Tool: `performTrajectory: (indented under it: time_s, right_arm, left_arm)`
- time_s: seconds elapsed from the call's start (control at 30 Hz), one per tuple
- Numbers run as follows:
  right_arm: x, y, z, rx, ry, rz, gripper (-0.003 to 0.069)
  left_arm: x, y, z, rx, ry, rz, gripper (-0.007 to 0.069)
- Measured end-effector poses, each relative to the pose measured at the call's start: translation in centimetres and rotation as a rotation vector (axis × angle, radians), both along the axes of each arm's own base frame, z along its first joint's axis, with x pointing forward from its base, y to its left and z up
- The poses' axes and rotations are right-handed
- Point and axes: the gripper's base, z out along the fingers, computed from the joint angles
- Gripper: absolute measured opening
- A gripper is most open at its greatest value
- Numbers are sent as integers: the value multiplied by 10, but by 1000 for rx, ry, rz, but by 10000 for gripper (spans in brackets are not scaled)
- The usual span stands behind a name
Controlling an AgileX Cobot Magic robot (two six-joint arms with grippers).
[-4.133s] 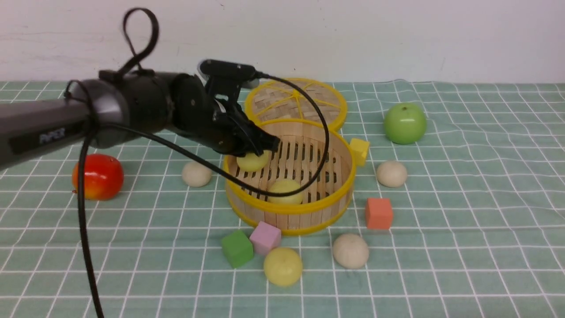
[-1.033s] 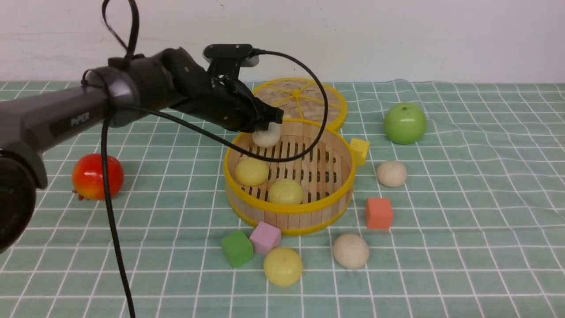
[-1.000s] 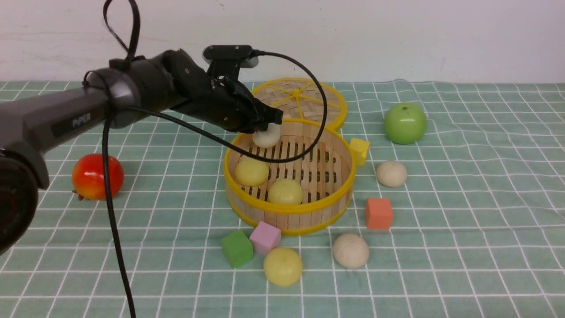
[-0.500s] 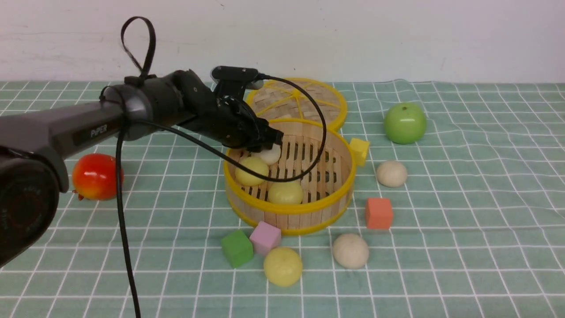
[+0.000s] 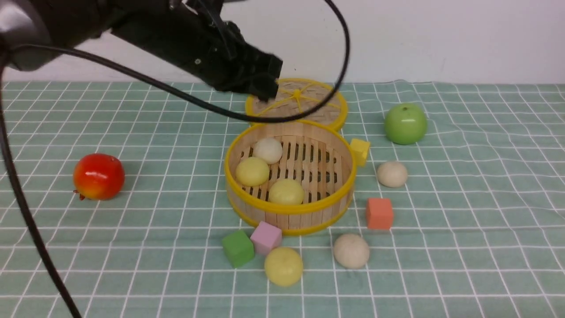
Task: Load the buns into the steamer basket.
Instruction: Use the left arm to grab a steamed stuffed bun
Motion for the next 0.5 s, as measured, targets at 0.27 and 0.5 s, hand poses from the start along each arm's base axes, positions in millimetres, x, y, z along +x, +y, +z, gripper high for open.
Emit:
performTrajectory:
  time_s: [0.27, 0.5]
  right_arm:
    - [0, 0, 0, 0, 0, 0, 240]
    - [0, 0, 0, 0, 0, 0, 240]
  left_arm:
    - [-51, -65, -69, 394, 215, -138, -14]
    - [-56, -87, -90, 441, 185, -128, 27]
